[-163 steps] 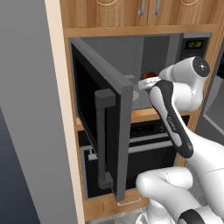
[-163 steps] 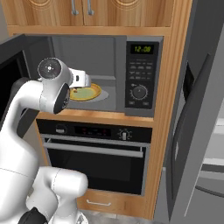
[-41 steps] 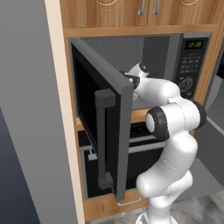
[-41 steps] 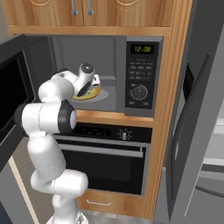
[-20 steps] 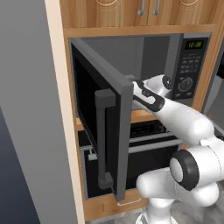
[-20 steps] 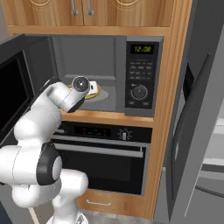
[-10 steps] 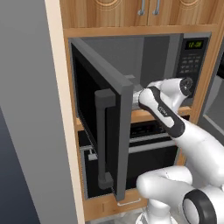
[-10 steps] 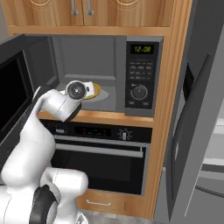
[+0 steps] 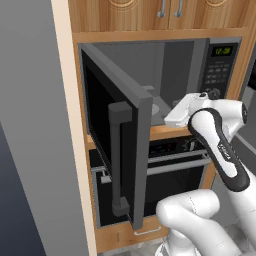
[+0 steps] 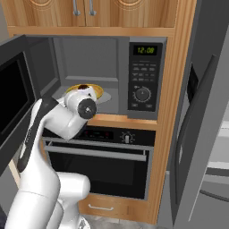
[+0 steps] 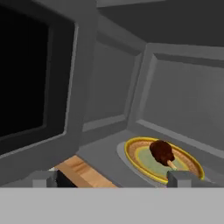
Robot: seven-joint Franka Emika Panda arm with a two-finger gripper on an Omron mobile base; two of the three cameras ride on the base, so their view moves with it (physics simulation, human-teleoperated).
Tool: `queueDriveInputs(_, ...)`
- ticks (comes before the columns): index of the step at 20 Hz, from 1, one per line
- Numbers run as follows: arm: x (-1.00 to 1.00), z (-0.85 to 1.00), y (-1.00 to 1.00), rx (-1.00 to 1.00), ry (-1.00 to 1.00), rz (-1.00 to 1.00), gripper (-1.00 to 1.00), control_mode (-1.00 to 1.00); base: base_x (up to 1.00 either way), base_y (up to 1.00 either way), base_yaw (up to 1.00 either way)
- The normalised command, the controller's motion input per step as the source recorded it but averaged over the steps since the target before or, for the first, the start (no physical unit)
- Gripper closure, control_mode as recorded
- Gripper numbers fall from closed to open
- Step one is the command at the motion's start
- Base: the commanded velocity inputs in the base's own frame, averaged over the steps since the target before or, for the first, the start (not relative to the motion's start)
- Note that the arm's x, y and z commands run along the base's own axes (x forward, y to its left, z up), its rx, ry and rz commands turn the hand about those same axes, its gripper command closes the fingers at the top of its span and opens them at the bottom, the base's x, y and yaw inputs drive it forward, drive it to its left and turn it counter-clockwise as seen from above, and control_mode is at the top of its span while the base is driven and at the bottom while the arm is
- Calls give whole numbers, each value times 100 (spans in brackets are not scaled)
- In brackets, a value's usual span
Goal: Transport the steak from the fridge to the microwave and turn on the microwave.
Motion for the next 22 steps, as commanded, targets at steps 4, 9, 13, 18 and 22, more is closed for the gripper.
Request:
queueDriveInputs(4, -71, 32, -3, 0, -22, 35, -100, -100, 0, 0, 0)
queueDriveInputs(9, -64, 30, 0, 0, -6, 39, -100, -100, 0, 0, 0)
queueDriveInputs(13, -62, 26, 0, 0, -9, 41, -100, -100, 0, 0, 0)
queueDriveInputs(18, -62, 26, 0, -1, -14, 23, -100, -100, 0, 0, 0)
queueDriveInputs(22, -61, 24, 0, -3, -13, 5, -100, -100, 0, 0, 0)
